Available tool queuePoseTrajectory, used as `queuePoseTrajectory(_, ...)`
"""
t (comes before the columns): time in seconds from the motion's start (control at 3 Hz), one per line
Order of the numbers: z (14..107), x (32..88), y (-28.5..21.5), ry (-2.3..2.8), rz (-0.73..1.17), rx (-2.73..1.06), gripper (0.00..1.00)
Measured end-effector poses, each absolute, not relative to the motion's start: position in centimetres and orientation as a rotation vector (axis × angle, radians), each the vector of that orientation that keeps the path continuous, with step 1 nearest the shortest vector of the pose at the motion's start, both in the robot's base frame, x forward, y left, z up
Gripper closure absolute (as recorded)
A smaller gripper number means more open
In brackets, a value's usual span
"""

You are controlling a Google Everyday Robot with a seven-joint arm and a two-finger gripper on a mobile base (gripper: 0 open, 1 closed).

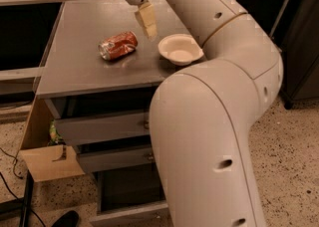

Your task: Place coke can into bottom drawer

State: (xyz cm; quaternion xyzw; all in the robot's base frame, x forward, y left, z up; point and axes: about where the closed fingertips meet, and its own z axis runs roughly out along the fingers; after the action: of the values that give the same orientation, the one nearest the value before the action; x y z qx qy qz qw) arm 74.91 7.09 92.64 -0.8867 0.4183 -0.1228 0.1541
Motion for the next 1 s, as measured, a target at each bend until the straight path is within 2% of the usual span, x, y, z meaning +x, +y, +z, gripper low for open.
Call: queuePoseTrajectory(1.0, 90.3, 74.2, 12.3, 1.114, -0.192, -2.563, 0.00)
